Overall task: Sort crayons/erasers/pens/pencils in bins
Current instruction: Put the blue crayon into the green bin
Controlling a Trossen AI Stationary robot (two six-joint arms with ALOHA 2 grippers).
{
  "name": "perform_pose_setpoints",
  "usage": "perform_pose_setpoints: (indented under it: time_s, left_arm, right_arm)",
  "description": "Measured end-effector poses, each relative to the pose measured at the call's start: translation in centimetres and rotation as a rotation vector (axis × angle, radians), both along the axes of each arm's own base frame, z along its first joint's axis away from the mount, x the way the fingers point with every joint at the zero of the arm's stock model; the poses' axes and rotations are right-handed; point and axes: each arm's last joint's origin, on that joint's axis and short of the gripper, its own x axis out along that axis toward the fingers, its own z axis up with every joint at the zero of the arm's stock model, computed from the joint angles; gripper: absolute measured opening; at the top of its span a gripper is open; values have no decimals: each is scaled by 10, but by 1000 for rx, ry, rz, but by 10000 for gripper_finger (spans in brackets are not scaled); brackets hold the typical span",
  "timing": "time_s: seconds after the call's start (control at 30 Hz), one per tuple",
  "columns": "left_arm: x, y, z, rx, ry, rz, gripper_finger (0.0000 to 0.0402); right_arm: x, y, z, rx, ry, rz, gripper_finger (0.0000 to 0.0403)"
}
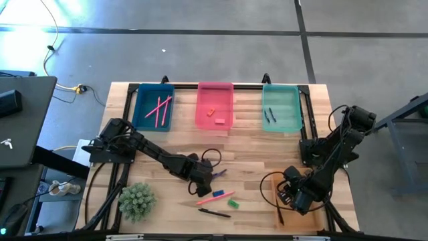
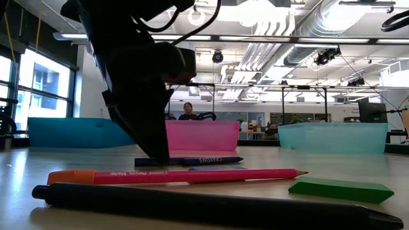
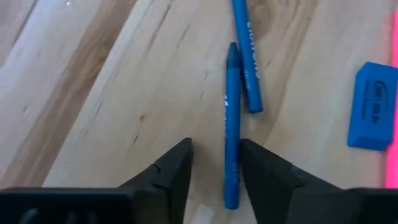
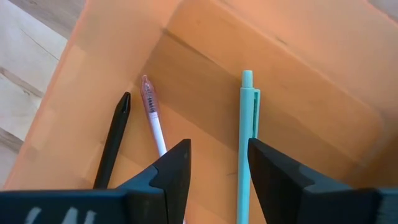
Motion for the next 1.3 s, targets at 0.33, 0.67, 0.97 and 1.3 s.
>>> perform_pose_setpoints:
  time_s: [0.33,0.67,0.97,1.3]
  left_arm:
    - [-3,1,-2,77,33,-70,8]
    - [-3,2,4,24,30,-96,4]
    - [-2,20,32,-55,-59,-86,2]
    - [10,50,79,-101,-345,-57,1]
  right_arm:
    - [1,1,3,11,-9,0,151]
    - [6,3,34,41,-184,84,151]
    - [12,4,67,21,-391,172,151]
    - [16,4,90,-37,-514,233,151]
